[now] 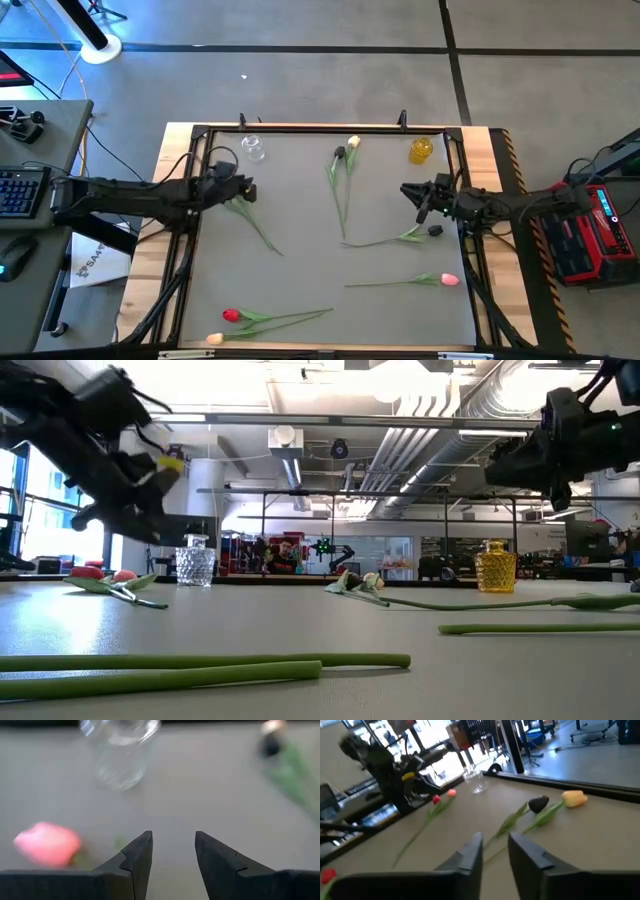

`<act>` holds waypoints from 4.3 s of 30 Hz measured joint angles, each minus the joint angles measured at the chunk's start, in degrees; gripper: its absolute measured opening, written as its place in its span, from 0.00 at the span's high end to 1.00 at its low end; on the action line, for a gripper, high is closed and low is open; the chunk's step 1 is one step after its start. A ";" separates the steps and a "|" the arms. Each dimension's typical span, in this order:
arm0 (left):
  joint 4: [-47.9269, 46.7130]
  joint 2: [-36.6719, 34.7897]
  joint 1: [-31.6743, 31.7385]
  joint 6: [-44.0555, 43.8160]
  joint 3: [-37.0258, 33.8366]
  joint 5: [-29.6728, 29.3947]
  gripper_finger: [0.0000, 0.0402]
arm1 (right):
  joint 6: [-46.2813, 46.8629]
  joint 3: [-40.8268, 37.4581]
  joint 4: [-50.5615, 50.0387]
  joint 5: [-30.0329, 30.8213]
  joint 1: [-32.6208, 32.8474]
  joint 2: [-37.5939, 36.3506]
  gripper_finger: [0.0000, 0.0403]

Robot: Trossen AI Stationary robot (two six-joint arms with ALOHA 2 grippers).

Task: Sort flowers into vase by color
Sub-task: Put the top pink flower into the transparent vase

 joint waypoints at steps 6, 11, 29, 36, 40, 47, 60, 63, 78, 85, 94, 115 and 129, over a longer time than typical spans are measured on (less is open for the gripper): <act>-2.59 7.19 4.08 -1.19 3.75 3.64 0.65 | -1.24 0.00 3.21 -0.42 -1.34 4.88 0.60; -6.52 10.53 8.45 -1.65 4.45 8.20 0.68 | 0.76 0.98 3.33 -6.09 -5.65 8.14 0.57; -11.83 11.70 14.56 -3.04 4.45 10.17 0.81 | -2.62 7.22 2.03 -9.50 -13.27 21.93 0.61; -10.65 16.59 16.82 -2.37 4.45 10.02 0.82 | -1.23 7.23 2.03 -12.40 -13.24 23.15 0.61; -6.92 19.72 17.17 -0.68 4.45 9.96 0.82 | -1.26 7.23 1.97 -13.64 -13.20 23.15 0.61; -3.58 22.90 17.17 2.55 4.67 9.77 0.87 | -1.24 7.23 1.97 -14.15 -13.20 23.15 0.61; -1.59 17.02 14.37 2.68 4.38 13.10 0.99 | -1.24 7.23 1.95 -15.25 -13.20 23.15 0.61; -0.40 14.02 12.59 2.69 4.38 13.07 1.00 | -1.09 7.23 1.95 -15.46 -13.20 23.15 0.61; 26.76 -1.65 10.35 23.83 5.02 12.38 1.00 | -3.24 7.19 3.47 -17.11 -13.18 23.15 0.61; 29.38 -2.30 10.35 34.95 11.29 10.42 1.00 | -3.23 7.19 3.31 -17.22 -13.18 23.15 0.61; 40.11 -2.07 13.75 53.80 15.01 2.30 1.00 | -4.29 7.19 3.69 -17.38 -13.18 23.15 0.61; 63.68 9.78 29.86 67.60 15.05 17.92 1.00 | -5.35 7.19 3.74 -17.15 -13.18 23.17 0.61; 71.26 13.59 31.31 65.48 15.05 21.22 1.00 | -6.23 7.19 2.81 -16.96 -13.18 23.19 0.61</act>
